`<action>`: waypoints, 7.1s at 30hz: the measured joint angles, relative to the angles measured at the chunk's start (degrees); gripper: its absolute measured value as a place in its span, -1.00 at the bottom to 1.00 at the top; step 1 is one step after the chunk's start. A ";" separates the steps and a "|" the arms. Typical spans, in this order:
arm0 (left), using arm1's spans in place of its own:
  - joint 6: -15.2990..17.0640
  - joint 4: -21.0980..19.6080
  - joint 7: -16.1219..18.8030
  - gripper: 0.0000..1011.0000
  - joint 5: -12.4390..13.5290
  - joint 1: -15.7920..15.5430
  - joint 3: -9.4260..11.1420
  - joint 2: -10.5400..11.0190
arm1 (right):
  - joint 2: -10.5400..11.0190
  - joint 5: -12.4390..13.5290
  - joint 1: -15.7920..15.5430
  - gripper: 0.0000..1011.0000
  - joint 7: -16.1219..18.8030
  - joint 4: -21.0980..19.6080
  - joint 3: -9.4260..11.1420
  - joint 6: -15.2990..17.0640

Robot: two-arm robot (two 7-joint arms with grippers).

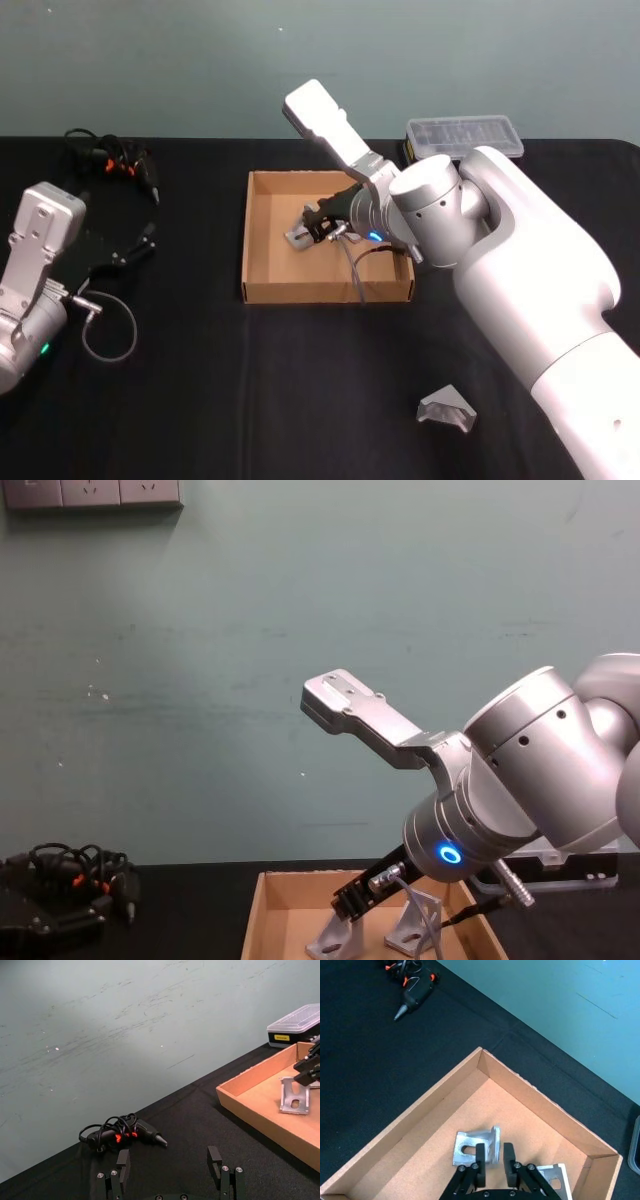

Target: Use one hand to pick up the angle iron from the table and place it into the box.

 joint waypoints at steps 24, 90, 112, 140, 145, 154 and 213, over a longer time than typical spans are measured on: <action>0.00 0.00 0.00 1.00 0.00 0.00 0.00 0.00 | 1.35 -0.78 -1.76 0.86 0.83 -4.02 0.00 0.58; 0.00 0.00 0.00 1.00 0.00 0.00 0.00 0.00 | 39.73 8.02 -9.41 0.98 39.42 -41.17 -8.79 2.77; 0.00 0.00 0.00 1.00 0.00 0.00 0.00 0.00 | 44.00 7.66 -4.66 0.98 44.57 -39.26 -16.19 -0.08; 0.00 0.00 0.00 1.00 0.00 0.00 0.00 0.00 | 43.67 8.54 -2.07 0.98 41.32 -37.58 -21.29 1.41; 0.00 0.00 0.00 1.00 0.00 0.00 0.00 0.00 | 43.95 8.96 -1.64 0.98 40.67 -37.60 -22.01 1.60; 0.00 0.00 0.00 1.00 0.00 0.00 0.00 0.00 | 44.00 9.16 -1.09 0.98 39.74 -37.48 -22.79 2.19; 0.00 0.00 0.00 1.00 0.00 0.00 0.00 0.00 | 43.96 10.88 -1.25 -0.55 37.04 -38.68 -21.56 3.42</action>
